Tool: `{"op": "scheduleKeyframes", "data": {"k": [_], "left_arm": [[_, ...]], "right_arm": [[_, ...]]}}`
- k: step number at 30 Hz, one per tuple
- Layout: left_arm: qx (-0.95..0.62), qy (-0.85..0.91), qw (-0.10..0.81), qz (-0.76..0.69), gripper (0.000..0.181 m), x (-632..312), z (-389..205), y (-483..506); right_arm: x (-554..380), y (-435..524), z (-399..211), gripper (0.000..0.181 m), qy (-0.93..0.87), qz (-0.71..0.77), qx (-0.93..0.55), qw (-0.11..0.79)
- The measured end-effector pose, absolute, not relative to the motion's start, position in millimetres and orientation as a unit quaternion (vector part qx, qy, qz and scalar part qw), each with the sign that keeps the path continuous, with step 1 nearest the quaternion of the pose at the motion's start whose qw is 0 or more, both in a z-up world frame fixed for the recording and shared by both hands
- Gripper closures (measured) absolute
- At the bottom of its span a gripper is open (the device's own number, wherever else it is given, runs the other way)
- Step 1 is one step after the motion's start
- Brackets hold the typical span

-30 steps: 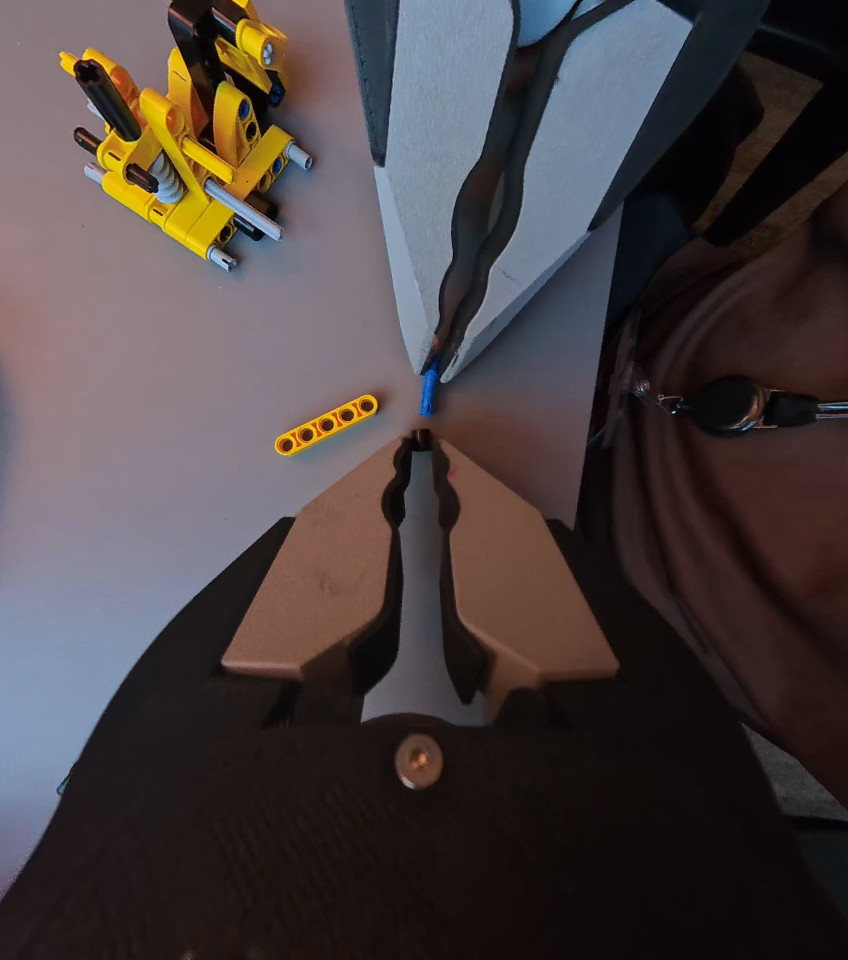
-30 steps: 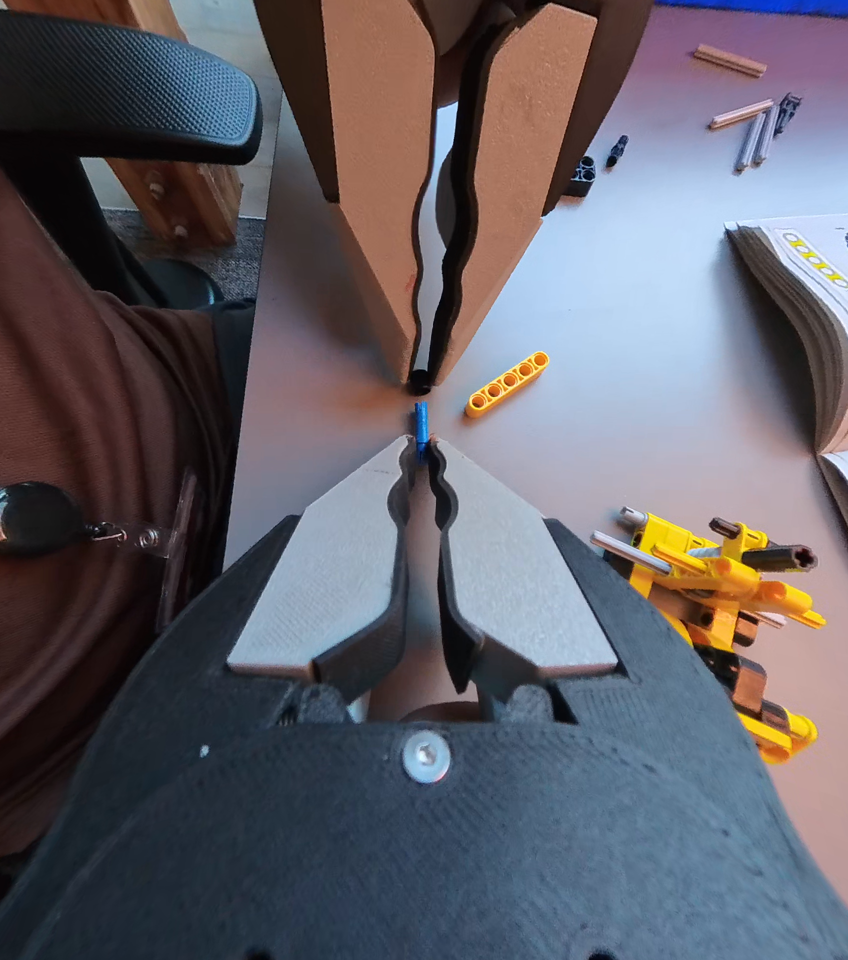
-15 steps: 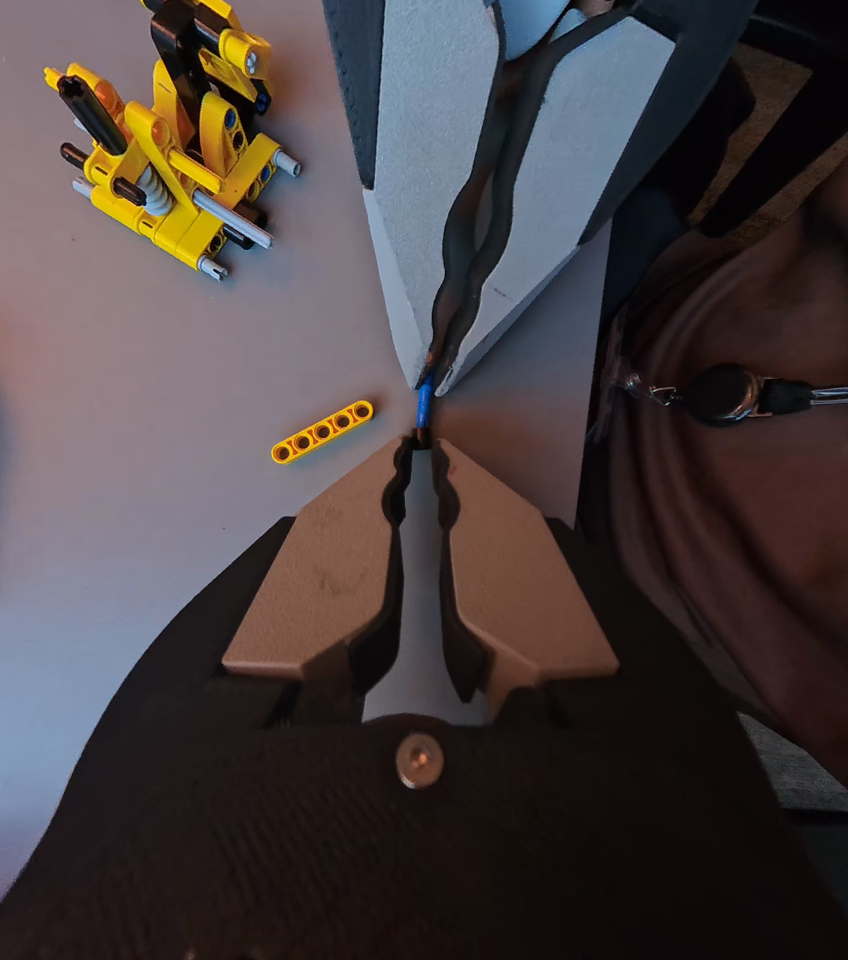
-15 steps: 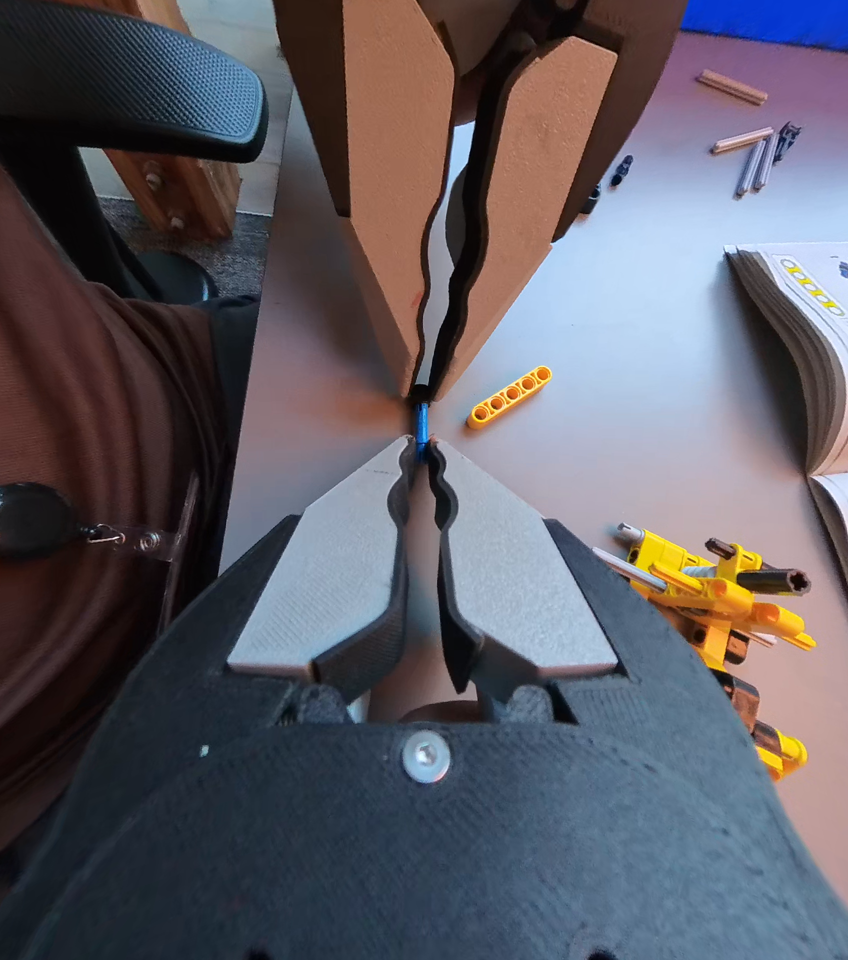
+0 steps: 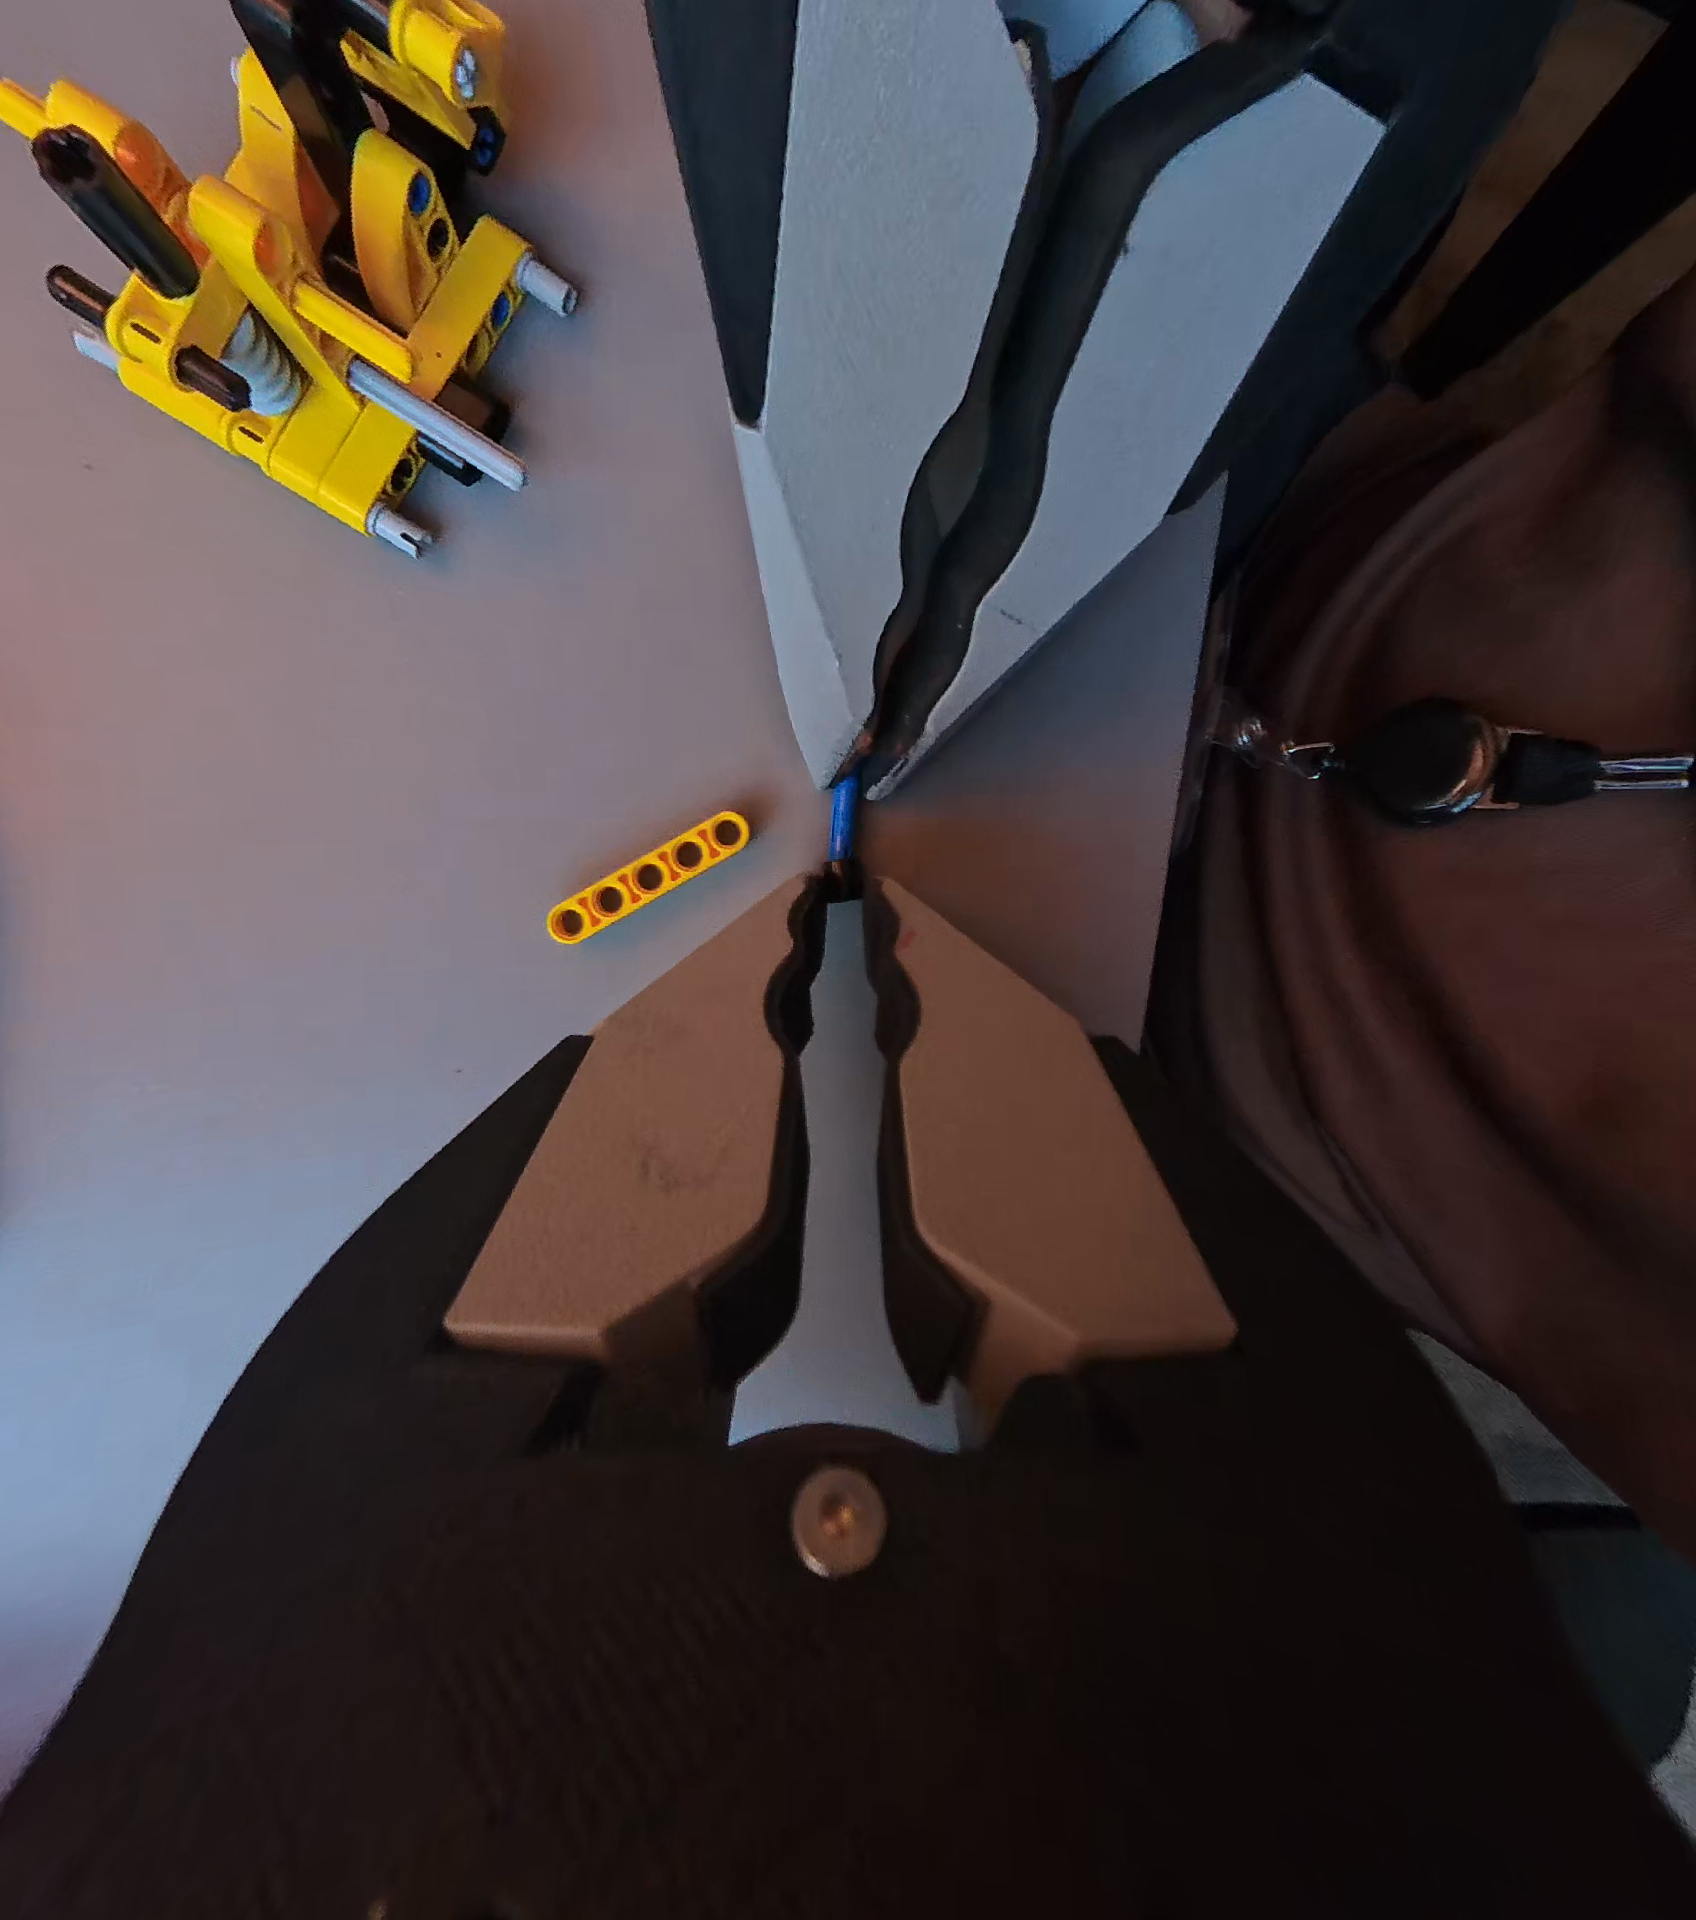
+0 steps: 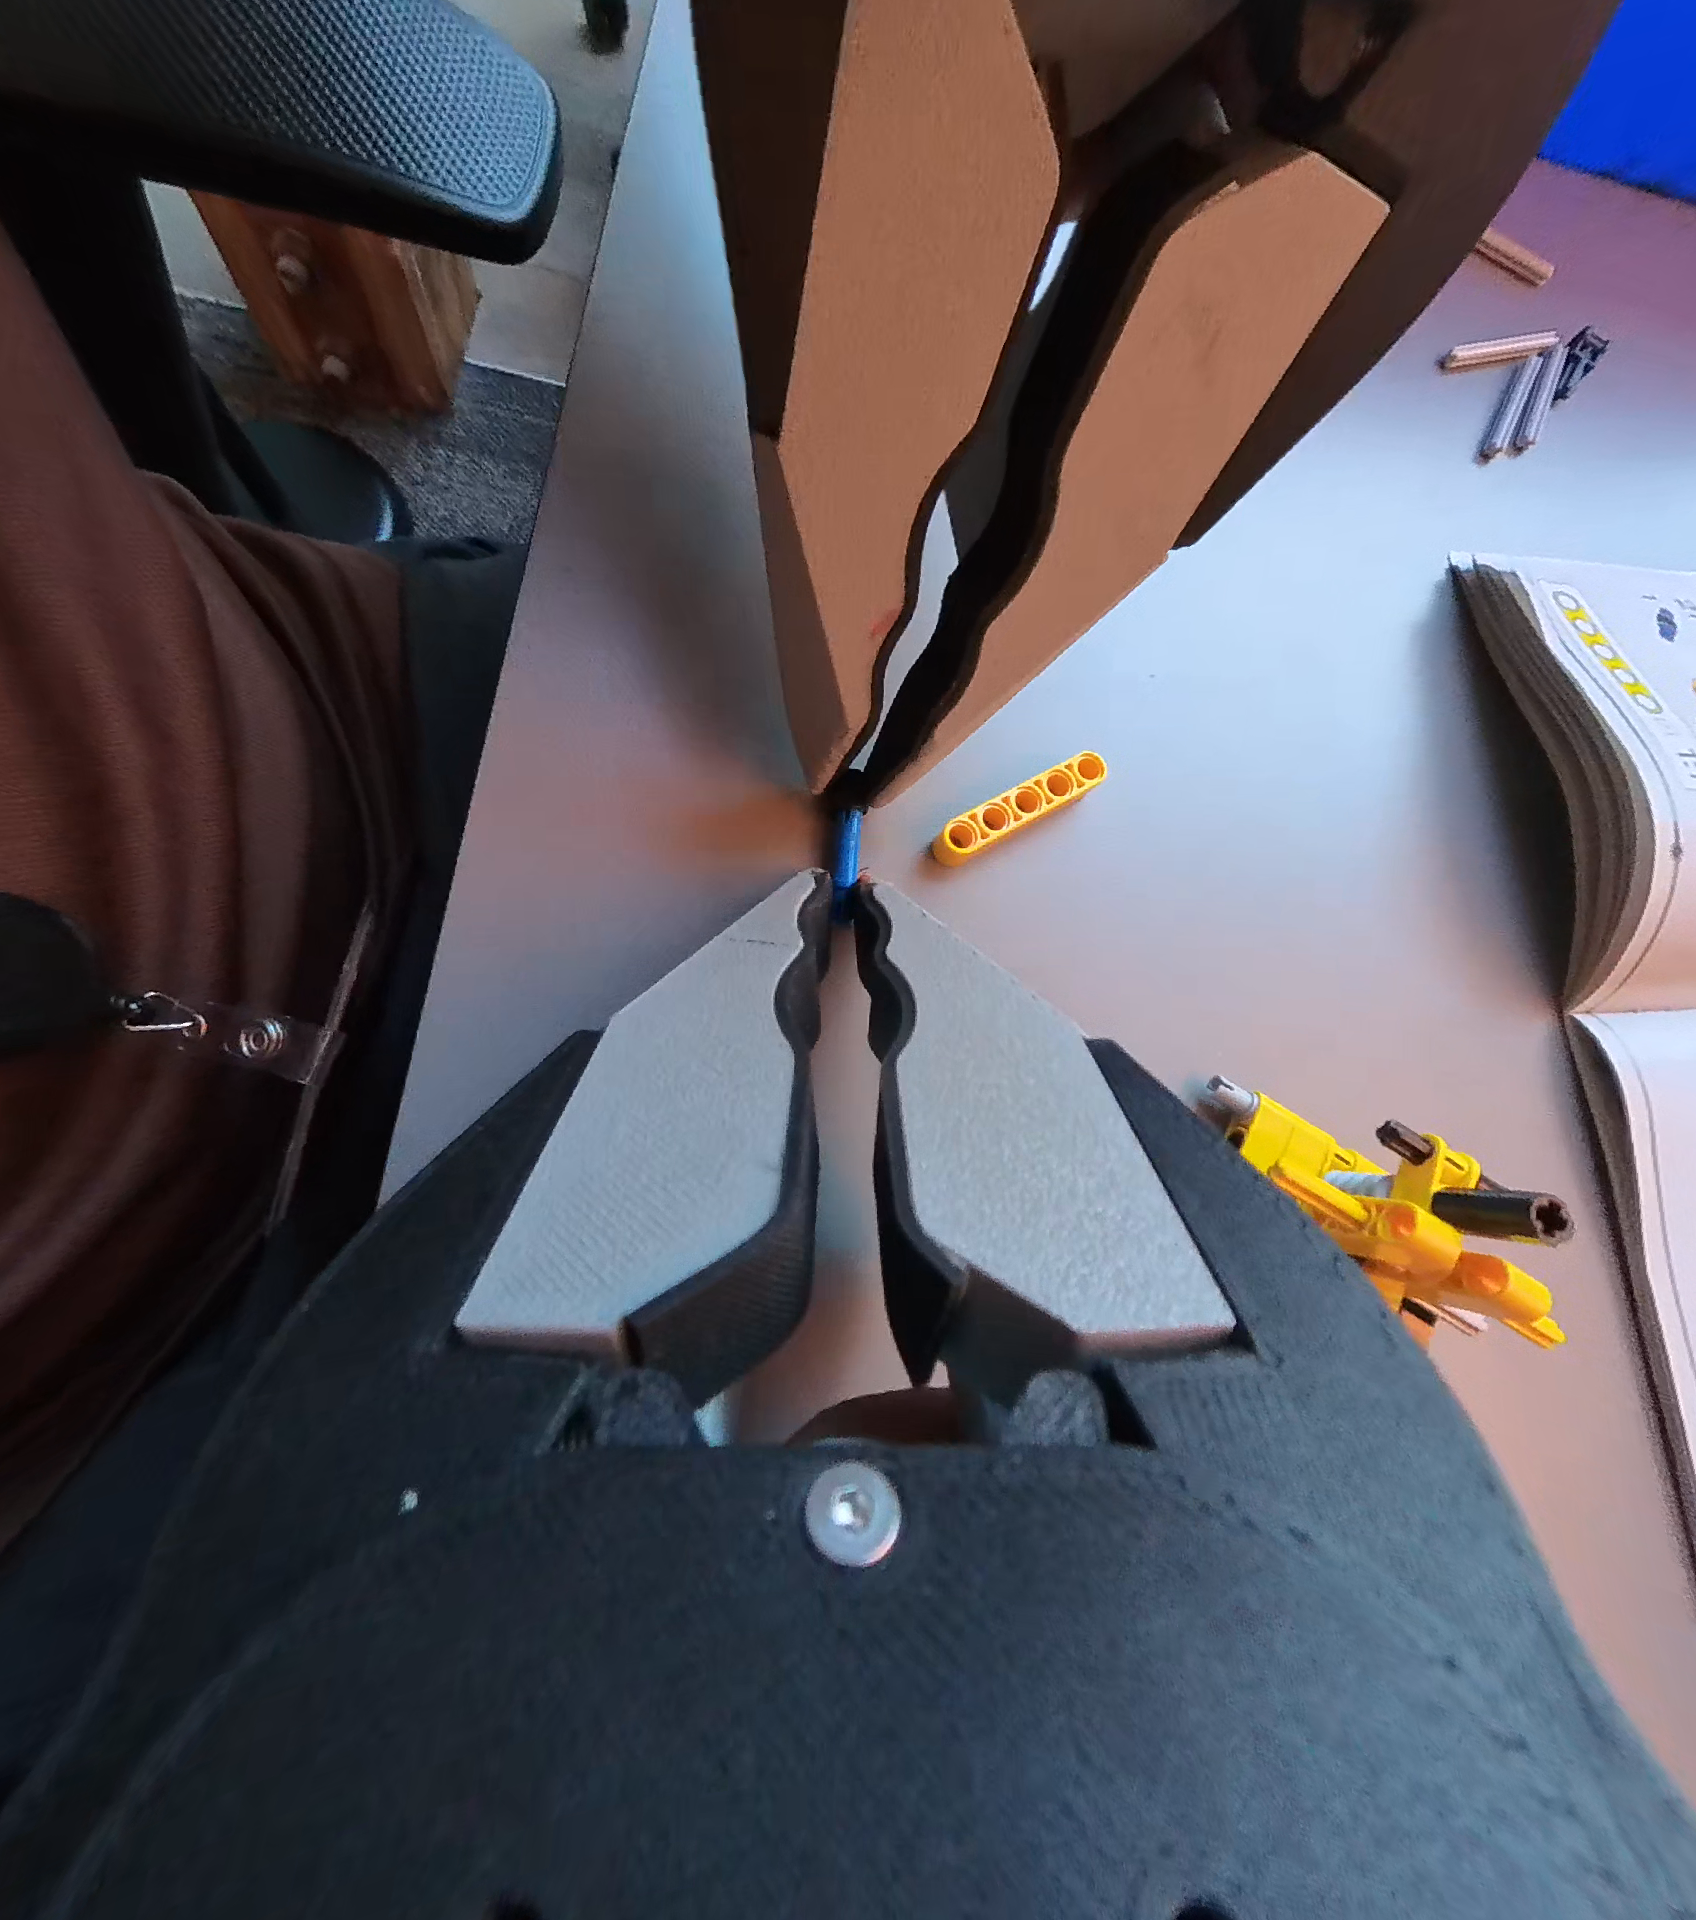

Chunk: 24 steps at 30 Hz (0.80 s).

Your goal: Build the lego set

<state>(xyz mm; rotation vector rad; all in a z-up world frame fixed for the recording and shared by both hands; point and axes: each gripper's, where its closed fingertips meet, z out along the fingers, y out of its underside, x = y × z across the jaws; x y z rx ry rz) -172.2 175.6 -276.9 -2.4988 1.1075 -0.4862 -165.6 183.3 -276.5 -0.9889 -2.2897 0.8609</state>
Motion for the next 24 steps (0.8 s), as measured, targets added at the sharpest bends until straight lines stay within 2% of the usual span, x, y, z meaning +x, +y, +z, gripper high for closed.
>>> {"op": "scheduleKeyframes", "data": {"k": [9, 24], "left_arm": [[-0.882, 0.417, 0.132, -0.176, 0.177, -172.1, -277.2, 175.0], [-0.881, 0.418, 0.116, -0.19, 0.178, -170.1, -277.3, 175.6]], "right_arm": [[-165.5, 183.0, -276.7, 0.181, -0.857, 0.319, -0.319, 0.25], [-166.0, 182.9, -276.8, 0.181, -0.862, 0.318, -0.302, 0.254]]}}
